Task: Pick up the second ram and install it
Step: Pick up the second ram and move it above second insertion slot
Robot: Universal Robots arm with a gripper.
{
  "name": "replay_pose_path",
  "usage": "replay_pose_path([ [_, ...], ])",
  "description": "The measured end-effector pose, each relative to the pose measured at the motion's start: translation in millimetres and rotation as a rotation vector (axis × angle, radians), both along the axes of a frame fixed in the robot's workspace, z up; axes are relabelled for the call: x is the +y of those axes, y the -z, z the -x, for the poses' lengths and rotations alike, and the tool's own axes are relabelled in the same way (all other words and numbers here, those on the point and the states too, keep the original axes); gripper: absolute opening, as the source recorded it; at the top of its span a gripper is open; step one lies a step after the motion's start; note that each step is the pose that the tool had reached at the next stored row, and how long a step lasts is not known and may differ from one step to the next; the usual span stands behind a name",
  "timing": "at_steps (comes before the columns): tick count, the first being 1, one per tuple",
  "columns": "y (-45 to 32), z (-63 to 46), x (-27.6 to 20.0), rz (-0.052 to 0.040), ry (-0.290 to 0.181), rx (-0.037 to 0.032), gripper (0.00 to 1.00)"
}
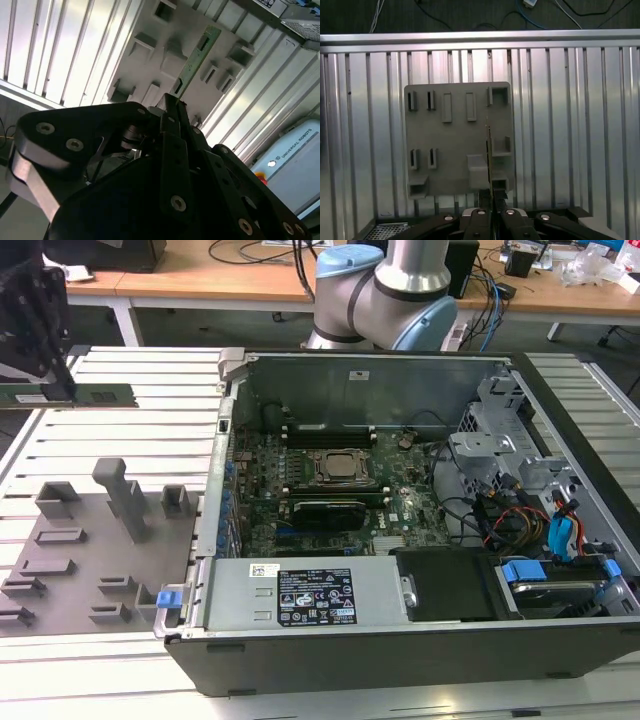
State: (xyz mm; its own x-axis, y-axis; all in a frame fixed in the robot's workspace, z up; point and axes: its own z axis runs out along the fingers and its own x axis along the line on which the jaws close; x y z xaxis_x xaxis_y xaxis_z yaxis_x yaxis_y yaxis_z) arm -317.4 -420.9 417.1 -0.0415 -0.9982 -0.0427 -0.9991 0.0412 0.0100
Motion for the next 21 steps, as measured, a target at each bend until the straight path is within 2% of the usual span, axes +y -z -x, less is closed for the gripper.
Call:
replay_pose_path([
  [7, 0.0, -42.4, 0.0, 0.0, 0.0, 0.0038, 0.13],
  [11, 0.0, -76.2, 0.0, 0.0, 0.0, 0.0072, 0.13],
  [18, 0.0, -106.9, 0.0, 0.0, 0.0, 0.0108, 0.13],
  [21, 0.0, -132.6, 0.0, 0.0, 0.0, 0.0148, 0.13],
])
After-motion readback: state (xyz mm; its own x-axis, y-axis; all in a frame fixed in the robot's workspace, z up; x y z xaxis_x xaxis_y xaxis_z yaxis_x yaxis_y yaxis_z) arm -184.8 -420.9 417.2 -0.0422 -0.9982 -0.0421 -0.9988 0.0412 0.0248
